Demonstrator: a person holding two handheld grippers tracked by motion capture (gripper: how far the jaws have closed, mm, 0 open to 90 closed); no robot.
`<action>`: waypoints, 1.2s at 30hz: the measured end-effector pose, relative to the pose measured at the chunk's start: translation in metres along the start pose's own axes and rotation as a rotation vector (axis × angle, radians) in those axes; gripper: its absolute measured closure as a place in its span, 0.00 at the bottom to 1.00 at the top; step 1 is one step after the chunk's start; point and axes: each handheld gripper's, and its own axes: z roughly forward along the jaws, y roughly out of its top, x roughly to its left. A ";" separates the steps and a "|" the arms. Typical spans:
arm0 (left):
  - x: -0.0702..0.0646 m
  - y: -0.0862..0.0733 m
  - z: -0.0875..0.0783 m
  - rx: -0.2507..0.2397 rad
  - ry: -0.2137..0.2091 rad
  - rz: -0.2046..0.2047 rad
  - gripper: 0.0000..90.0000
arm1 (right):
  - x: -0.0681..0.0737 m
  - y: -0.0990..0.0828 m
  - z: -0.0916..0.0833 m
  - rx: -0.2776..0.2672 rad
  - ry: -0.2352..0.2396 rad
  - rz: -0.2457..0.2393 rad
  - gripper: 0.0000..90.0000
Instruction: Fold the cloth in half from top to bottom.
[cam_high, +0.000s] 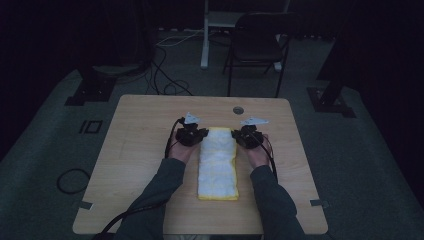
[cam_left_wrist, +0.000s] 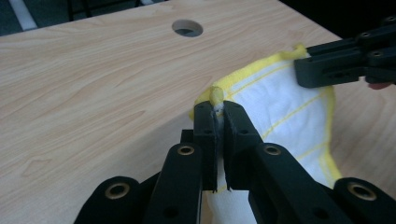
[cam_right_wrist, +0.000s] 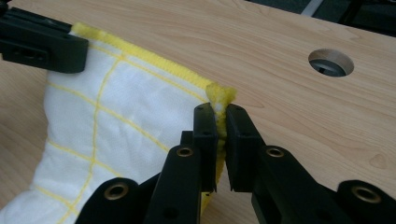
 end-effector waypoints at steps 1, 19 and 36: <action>0.000 0.000 0.000 0.000 0.000 0.000 0.95 | 0.000 0.000 0.000 0.000 0.000 0.000 0.94; -0.019 -0.010 -0.032 -0.048 -0.025 0.015 0.95 | 0.019 -0.009 -0.030 -0.050 0.020 -0.036 0.94; -0.028 -0.025 -0.050 -0.068 -0.047 0.015 0.95 | 0.034 -0.018 -0.050 -0.070 0.039 -0.081 0.94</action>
